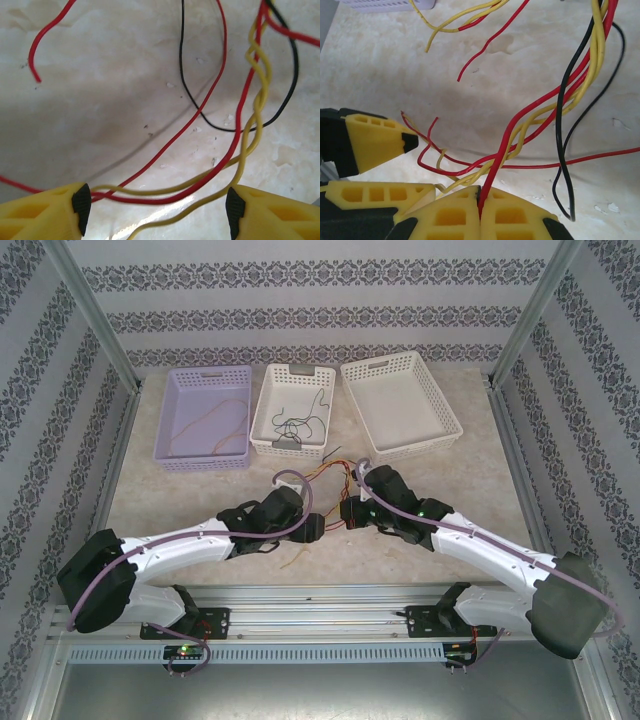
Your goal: Untangle the cables
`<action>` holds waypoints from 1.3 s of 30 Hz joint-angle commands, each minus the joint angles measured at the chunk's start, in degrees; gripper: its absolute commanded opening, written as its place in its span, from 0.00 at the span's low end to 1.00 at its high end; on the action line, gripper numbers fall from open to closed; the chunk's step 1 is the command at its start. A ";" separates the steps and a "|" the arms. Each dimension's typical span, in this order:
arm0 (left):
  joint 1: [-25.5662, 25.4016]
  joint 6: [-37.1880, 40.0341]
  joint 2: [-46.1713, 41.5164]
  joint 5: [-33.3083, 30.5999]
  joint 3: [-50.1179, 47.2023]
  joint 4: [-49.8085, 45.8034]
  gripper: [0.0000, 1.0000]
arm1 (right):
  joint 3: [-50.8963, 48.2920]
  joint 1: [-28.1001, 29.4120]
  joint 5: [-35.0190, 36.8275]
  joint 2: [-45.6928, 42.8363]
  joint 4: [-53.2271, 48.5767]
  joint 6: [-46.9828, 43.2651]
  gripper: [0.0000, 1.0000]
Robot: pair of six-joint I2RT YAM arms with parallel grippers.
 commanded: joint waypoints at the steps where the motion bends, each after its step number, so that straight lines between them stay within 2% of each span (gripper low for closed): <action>1: -0.45 3.28 0.18 -2.82 -1.17 3.73 0.69 | -0.70 0.76 -1.27 -1.53 2.35 -1.57 0.00; 9: 0.28 5.52 0.69 -2.49 -3.22 8.30 0.60 | -0.96 1.10 -1.78 -1.87 2.78 -1.75 0.00; 13: 0.46 6.10 2.08 -2.49 -3.48 9.00 0.52 | -0.96 1.27 -2.48 -2.39 3.13 -1.58 0.00; 17: 0.95 6.37 2.25 -2.69 -4.03 10.09 0.41 | -0.76 1.51 -3.13 -2.41 3.14 -1.92 0.00; 19: 1.17 6.65 2.41 -2.46 -4.27 10.99 0.39 | -0.78 1.62 -3.50 -2.40 3.31 -1.87 0.00; 23: 1.44 7.11 2.87 -2.04 -4.26 11.43 0.28 | -0.79 1.71 -3.54 -2.81 3.40 -1.70 0.00; 29: 1.61 7.16 3.23 -1.95 -5.10 11.77 0.00 | -0.60 1.70 -2.46 -4.05 2.83 -1.54 0.00; 32: 1.70 6.51 2.48 -1.74 -6.22 11.90 0.00 | -0.61 1.70 -2.14 -4.67 2.86 -1.53 0.00; 33: 1.78 6.22 1.70 -1.50 -6.75 12.21 0.05 | -0.52 1.65 -2.09 -4.76 2.84 -1.62 0.00; 37: 1.79 5.24 -3.11 0.12 -8.94 13.00 0.45 | -0.60 1.62 -1.91 -5.09 2.97 -1.96 0.00; 39: 1.80 4.99 -6.33 1.00 -10.30 13.40 0.57 | -0.94 1.65 -1.78 -5.25 3.38 -2.22 0.00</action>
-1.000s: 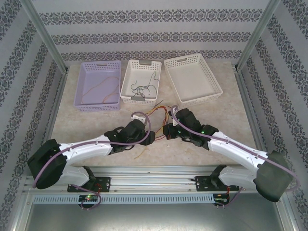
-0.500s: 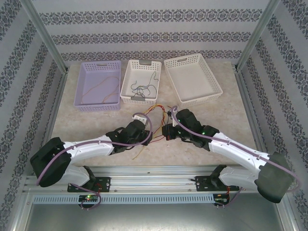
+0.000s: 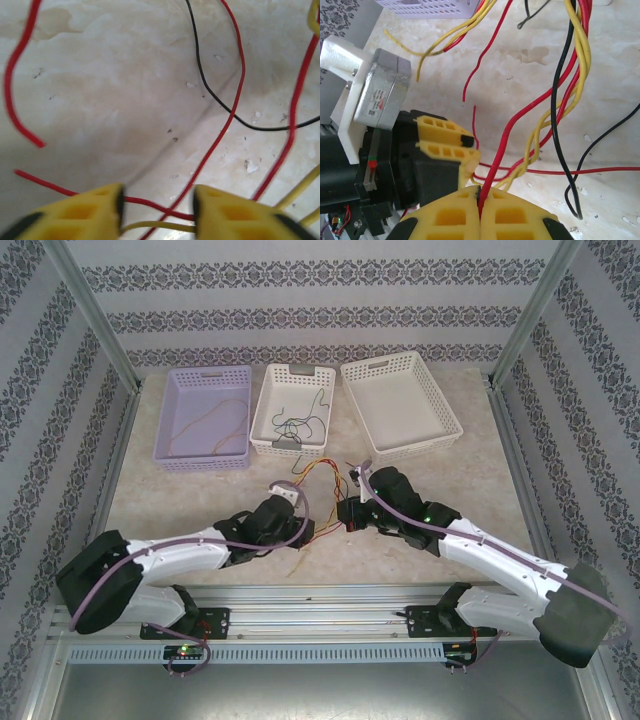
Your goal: Untangle the cables
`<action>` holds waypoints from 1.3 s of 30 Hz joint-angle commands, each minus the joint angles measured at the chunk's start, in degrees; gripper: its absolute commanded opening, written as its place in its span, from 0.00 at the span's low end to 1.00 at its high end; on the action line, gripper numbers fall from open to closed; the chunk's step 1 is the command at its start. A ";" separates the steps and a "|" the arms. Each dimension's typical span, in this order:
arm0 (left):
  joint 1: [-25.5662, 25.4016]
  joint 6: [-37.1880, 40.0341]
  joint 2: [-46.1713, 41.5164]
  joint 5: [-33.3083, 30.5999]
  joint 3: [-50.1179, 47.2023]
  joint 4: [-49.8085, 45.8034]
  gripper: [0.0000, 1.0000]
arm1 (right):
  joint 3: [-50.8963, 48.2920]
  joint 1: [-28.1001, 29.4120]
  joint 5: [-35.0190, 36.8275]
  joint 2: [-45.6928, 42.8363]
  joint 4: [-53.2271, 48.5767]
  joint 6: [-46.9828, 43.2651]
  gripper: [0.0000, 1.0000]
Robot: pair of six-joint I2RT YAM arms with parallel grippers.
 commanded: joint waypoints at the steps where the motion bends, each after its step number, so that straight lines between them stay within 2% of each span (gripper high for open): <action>1: 0.48 -0.74 -6.19 2.24 -1.73 2.84 0.62 | -0.69 0.49 0.88 -1.48 2.20 -1.67 0.00; 4: 0.48 -1.02 -10.74 4.77 -3.82 4.35 0.74 | -1.53 0.48 0.80 -2.00 3.70 -2.23 0.00; 8: 0.48 -0.50 -12.99 6.90 -5.28 5.13 0.80 | -3.03 0.23 -0.03 -3.04 7.15 -2.92 0.00; 16: 0.56 1.03 -10.44 13.15 -8.19 11.13 0.79 | -6.17 -1.27 -5.75 -5.96 15.24 -3.69 0.00; 22: 0.73 3.19 -9.17 14.10 -8.65 12.90 0.78 | -6.72 -2.38 -11.58 -6.06 17.92 -3.47 0.00; 29: 1.44 4.07 -8.41 14.43 -8.57 15.51 0.73 | -6.61 -2.30 -17.12 -4.55 19.45 -2.95 0.00; 32: 1.61 4.48 -7.46 14.79 -8.30 16.46 0.68 | -6.65 -2.33 -19.07 -4.05 20.55 -2.57 0.00; 39: 1.97 4.48 -6.14 15.94 -7.69 18.18 0.45 | -6.11 -2.19 -21.52 -3.39 20.63 -2.47 0.00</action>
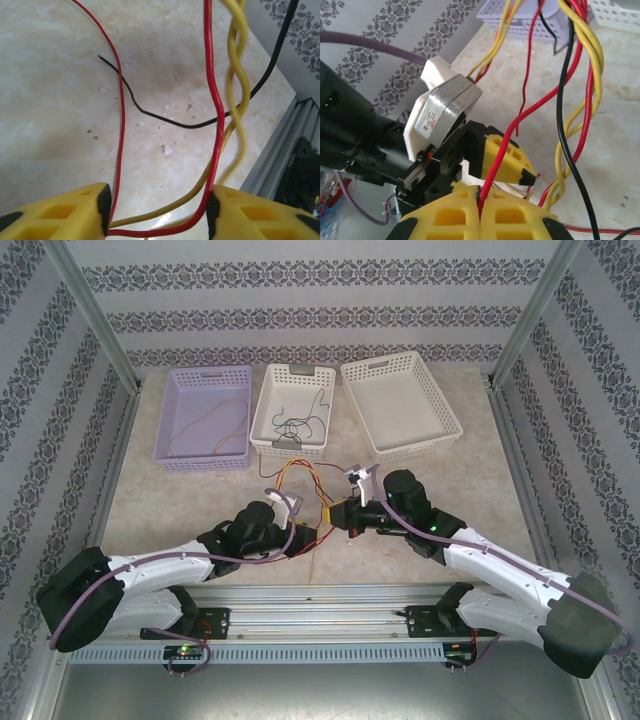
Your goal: Untangle the cables
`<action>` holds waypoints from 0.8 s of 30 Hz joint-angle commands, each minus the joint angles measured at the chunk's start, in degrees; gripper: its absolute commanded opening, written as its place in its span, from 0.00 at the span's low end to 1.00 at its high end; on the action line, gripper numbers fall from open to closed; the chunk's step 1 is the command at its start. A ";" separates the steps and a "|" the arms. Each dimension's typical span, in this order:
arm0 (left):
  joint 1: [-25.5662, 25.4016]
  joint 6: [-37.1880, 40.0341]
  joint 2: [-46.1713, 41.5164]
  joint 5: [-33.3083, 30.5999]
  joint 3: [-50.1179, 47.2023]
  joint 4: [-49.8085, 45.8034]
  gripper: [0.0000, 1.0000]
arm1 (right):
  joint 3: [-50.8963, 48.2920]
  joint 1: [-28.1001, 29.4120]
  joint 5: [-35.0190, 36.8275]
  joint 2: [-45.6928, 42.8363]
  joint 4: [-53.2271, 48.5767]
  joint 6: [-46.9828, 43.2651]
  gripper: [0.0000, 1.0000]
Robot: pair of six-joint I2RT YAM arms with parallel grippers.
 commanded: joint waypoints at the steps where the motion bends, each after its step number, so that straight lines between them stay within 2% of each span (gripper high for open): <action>1: 0.83 0.90 0.26 1.35 0.46 3.71 0.40 | 0.31 -0.16 -2.83 -0.02 2.63 -0.35 0.00; 5: 0.90 0.94 -0.99 0.85 0.13 3.27 0.19 | 0.47 -0.24 -1.86 -0.75 1.33 -0.85 0.00; 10: 1.19 1.03 -3.38 -0.43 -0.66 1.05 0.00 | 0.46 -0.85 1.30 -2.20 -0.99 -1.31 0.00; 13: 1.27 1.03 -6.90 -2.58 -1.61 -1.63 0.00 | 0.56 -2.47 5.99 -3.30 -4.42 -1.30 0.00; 17: 1.60 1.51 -13.73 -5.81 -2.28 -8.42 0.00 | -0.61 -7.32 11.47 -4.80 -7.78 1.04 0.00; 24: 2.50 2.22 -21.84 -14.14 3.39 -30.30 0.00 | -3.24 -18.38 13.40 -6.29 -10.42 6.18 0.00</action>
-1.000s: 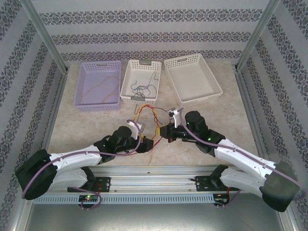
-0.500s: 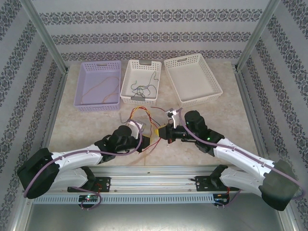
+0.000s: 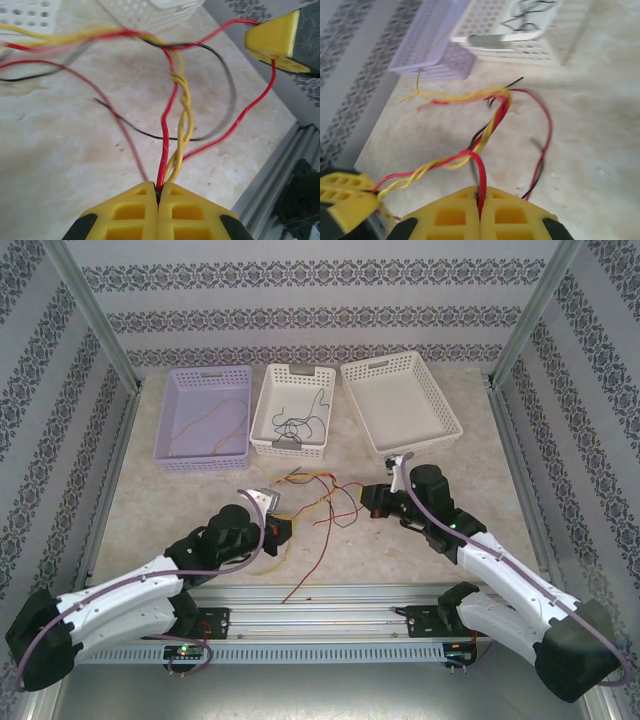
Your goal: Untangle the cables
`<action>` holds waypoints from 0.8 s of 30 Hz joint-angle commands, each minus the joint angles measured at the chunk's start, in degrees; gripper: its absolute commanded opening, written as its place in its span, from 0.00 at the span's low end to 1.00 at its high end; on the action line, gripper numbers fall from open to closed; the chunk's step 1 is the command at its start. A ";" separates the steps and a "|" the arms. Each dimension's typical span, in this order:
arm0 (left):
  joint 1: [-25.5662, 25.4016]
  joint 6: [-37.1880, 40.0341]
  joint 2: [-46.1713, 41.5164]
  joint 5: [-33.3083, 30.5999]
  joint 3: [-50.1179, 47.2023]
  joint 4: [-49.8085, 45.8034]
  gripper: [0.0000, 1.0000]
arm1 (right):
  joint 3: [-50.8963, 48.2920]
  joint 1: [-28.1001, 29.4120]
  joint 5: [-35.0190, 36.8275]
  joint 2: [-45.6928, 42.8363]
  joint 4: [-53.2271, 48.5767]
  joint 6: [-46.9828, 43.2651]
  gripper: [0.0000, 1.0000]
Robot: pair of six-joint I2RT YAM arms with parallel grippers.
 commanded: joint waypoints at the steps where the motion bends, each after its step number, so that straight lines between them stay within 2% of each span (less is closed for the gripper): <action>1: 1.32 0.96 -2.70 -8.38 4.81 -16.85 0.00 | -0.49 -4.29 3.92 -0.93 -2.80 2.83 0.00; 3: 1.53 -0.82 -3.48 -13.25 7.67 -23.55 0.00 | 0.10 -6.97 4.39 -1.07 -4.83 3.15 0.00; 11: 4.14 -5.35 -6.42 -21.38 20.45 -43.30 0.00 | -0.17 -16.97 6.50 -2.91 -11.86 5.05 0.00; 17: 7.99 -2.49 -8.67 -25.42 29.63 -54.31 0.00 | -2.13 -23.49 4.63 -5.10 -13.70 5.40 0.00; 24: 10.73 0.57 -10.39 -30.77 38.91 -63.31 0.00 | -1.96 -26.09 5.63 -5.94 -17.15 3.75 0.00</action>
